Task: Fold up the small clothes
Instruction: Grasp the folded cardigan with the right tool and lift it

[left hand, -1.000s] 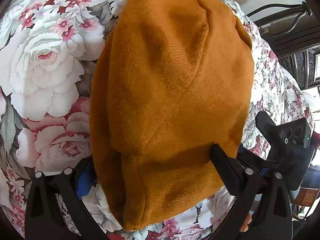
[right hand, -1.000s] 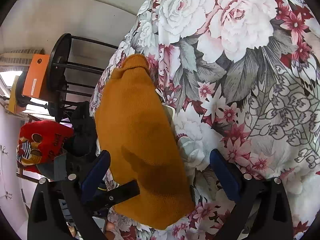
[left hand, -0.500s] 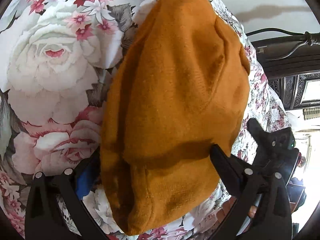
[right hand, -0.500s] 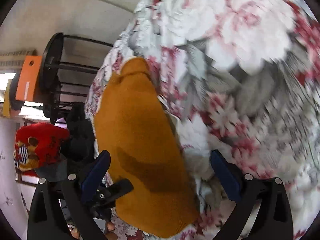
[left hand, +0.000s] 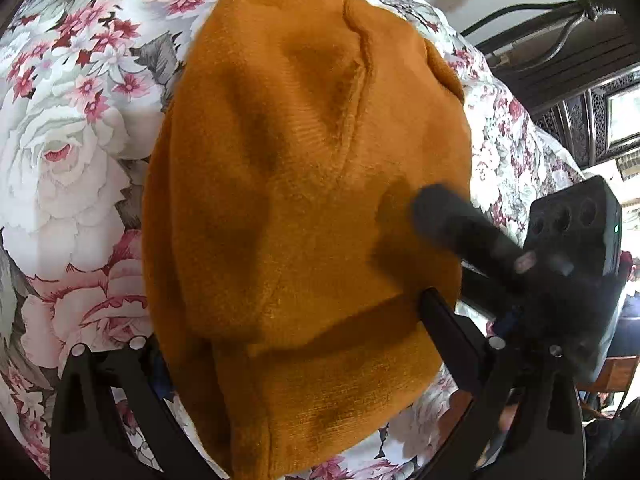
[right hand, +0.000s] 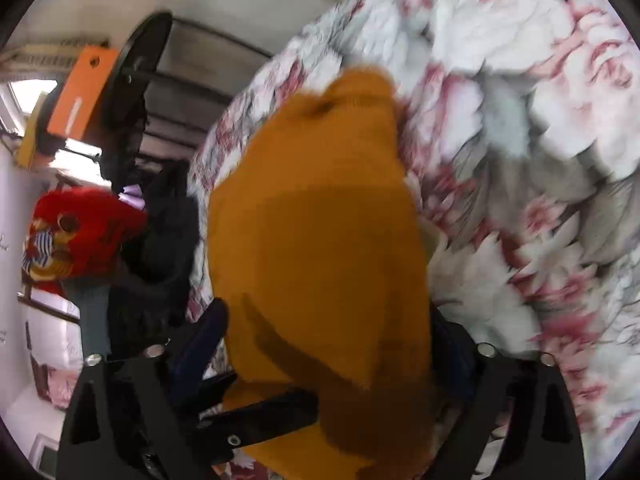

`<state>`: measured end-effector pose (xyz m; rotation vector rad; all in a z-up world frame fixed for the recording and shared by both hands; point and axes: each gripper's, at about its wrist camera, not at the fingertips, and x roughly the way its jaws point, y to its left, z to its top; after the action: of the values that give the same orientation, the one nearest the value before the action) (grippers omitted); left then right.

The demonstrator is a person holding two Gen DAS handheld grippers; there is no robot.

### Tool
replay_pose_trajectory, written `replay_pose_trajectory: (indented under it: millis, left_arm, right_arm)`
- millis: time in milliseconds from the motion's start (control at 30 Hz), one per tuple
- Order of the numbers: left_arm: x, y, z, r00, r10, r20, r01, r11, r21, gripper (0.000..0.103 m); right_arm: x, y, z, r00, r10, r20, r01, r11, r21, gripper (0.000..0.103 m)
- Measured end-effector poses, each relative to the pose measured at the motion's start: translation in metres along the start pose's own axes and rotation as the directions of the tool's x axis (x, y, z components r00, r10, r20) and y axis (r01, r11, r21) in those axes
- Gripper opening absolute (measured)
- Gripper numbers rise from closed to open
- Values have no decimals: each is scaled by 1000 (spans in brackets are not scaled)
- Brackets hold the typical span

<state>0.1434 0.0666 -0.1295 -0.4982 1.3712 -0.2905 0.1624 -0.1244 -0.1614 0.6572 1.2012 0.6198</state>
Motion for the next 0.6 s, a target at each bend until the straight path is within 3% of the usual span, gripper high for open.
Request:
replay_pose_trajectory:
  millis: [133,267,600]
  left_arm:
    - [-6,-4,-3,1000,0,30,0,1000,10,91]
    - [-19,-12,-9,998,5,62,-8,999,44,84]
    - [-47,-61,-31,995,-43,89,32,992,124,80]
  right_arm:
    - [-9,-9,2,1000,21,9,-21,997,78,71]
    - [-19,-11,0,999,52,9,-53,991,125,58]
    - [-90,-5,-13,998,52,40,-57,990,132,57]
